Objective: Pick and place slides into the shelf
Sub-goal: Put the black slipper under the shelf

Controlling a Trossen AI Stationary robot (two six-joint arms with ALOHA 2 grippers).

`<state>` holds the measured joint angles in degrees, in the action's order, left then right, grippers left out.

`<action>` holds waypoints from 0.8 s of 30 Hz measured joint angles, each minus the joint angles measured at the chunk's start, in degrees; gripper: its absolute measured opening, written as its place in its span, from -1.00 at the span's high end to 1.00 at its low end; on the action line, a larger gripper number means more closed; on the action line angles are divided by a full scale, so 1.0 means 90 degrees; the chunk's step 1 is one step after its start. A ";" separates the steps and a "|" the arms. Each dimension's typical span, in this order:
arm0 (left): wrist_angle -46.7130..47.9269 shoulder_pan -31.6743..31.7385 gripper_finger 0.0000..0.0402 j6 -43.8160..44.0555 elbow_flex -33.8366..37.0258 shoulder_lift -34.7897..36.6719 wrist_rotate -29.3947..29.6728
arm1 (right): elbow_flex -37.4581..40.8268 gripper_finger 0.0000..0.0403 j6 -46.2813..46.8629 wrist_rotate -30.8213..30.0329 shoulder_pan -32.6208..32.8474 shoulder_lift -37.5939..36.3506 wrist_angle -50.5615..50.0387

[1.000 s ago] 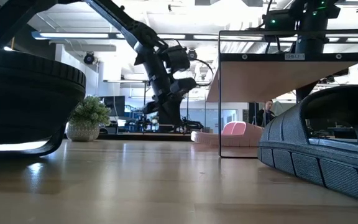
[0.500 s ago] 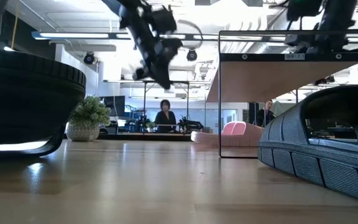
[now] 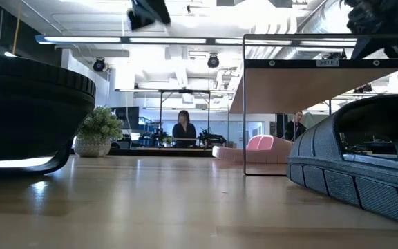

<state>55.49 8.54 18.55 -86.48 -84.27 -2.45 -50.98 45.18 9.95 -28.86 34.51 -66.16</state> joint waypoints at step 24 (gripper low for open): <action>-0.0629 -0.4794 1.00 0.3325 -0.0863 -0.2814 0.3645 | 0.0000 1.00 -0.1910 0.0584 0.0002 -0.0457 0.0096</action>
<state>49.83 -34.61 48.48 -94.24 -109.59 30.36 -50.98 27.99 15.20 -28.84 30.39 -65.30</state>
